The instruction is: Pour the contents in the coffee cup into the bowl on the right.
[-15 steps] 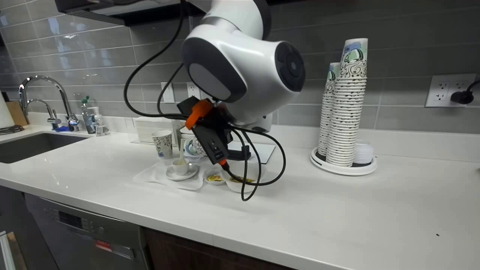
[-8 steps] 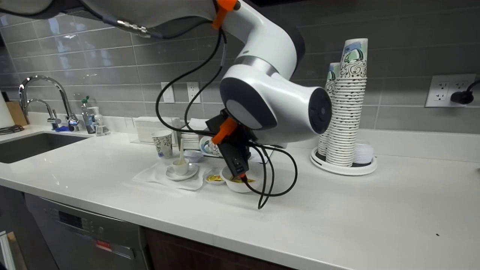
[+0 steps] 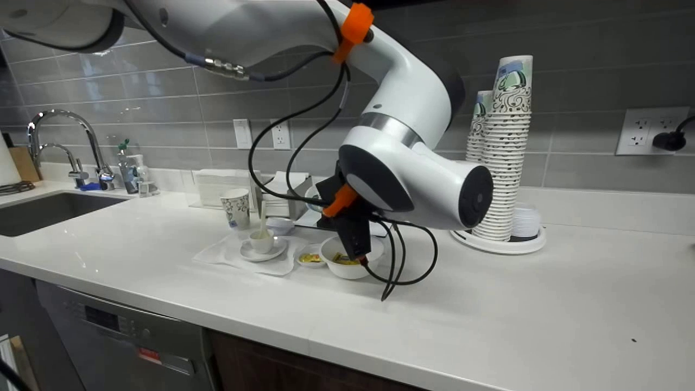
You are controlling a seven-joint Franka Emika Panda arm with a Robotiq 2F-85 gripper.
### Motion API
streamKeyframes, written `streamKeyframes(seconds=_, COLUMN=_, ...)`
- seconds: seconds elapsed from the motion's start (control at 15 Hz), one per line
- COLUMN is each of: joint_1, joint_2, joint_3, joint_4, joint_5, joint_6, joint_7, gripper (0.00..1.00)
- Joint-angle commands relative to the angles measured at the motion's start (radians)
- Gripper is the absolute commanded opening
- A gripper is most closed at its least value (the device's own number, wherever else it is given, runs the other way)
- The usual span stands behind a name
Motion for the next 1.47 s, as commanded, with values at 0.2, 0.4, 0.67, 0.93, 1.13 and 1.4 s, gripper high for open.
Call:
streamKeyframes(seconds=0.2, joint_1=-0.078, joint_2=0.027, joint_3=0.009, joint_4=-0.005, joint_5=0.142, joint_6=-0.117, joint_7=0.039, gripper=0.01)
streamKeyframes(seconds=0.4, joint_1=-0.088, joint_2=0.034, joint_3=0.011, joint_4=-0.035, joint_5=0.174, joint_6=-0.136, joint_7=0.028, gripper=0.01)
streamKeyframes(seconds=0.67, joint_1=-0.070, joint_2=0.048, joint_3=0.018, joint_4=-0.060, joint_5=0.192, joint_6=-0.139, joint_7=0.016, gripper=0.01)
streamKeyframes(seconds=0.93, joint_1=-0.055, joint_2=0.062, joint_3=0.027, joint_4=-0.066, joint_5=0.242, joint_6=-0.130, joint_7=0.005, gripper=0.01)
streamKeyframes(seconds=1.13, joint_1=-0.047, joint_2=0.071, joint_3=0.023, joint_4=-0.071, joint_5=0.276, joint_6=-0.132, joint_7=0.007, gripper=0.01)
streamKeyframes(seconds=1.4, joint_1=-0.055, joint_2=0.078, joint_3=0.026, joint_4=-0.081, joint_5=0.332, joint_6=-0.153, joint_7=0.013, gripper=0.01)
